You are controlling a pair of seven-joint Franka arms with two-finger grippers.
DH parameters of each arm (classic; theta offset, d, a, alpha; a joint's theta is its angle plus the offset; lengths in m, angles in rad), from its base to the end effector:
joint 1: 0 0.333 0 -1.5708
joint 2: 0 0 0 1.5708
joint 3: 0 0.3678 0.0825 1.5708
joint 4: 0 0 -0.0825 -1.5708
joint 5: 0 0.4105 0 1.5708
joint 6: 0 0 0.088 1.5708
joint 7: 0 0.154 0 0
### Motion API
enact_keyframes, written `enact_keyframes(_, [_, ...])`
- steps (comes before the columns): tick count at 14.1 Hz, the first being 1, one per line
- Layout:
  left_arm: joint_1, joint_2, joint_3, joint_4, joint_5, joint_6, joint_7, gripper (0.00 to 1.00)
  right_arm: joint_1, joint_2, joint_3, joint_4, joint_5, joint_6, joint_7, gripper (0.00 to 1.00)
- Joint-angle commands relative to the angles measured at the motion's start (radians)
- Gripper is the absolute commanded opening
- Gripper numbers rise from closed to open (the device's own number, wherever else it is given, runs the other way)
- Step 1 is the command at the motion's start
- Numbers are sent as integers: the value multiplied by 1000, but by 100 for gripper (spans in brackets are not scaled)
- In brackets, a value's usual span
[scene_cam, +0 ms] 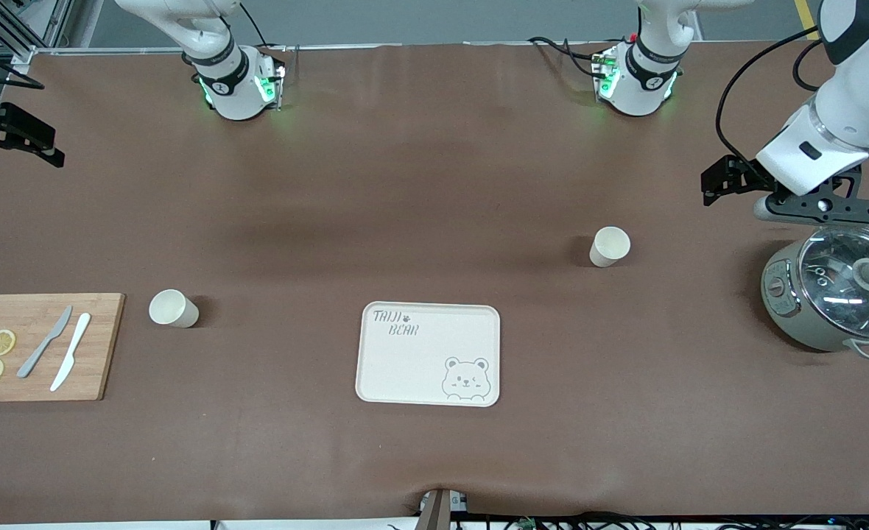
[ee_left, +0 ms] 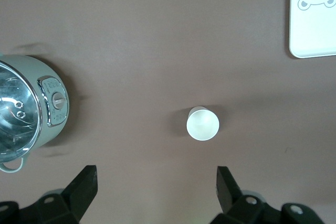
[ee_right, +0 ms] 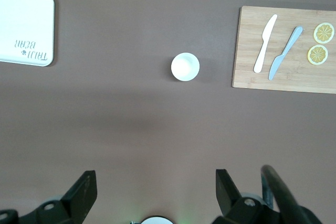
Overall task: Place white IKEA cup upright on tray with both arms
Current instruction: 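Move the left gripper toward the white cup near the pot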
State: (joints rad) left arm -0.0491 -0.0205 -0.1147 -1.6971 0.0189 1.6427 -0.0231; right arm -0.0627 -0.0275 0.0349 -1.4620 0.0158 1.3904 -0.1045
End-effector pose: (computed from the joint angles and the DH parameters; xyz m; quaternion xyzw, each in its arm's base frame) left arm 0.5673 -0.0915 0.5842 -0.9973 0.0711 0.0160 0.0121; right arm 0.5488 -0.0123 0.6827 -0.9989 -0.0396 0.0215 0.0088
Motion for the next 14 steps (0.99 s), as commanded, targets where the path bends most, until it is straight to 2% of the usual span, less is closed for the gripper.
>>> enact_keyframes(1, [8,4,-3,13,-17,-18,6,100,-9,-26,8,-26,13,12,-9,100])
enact_keyframes(5, [5,4,-3,14,-11,-18,19,100,-9,-26,6,-26,13,10,-9,100])
enact_keyframes(9, [6,4,-6,-22,-20,3,11,100,-9,-26,8,-23,13,10,-9,100])
enact_keyframes(14, [-9,4,-19,-157,-20,182,14,100,-9,-25,8,-21,13,9,-9,100])
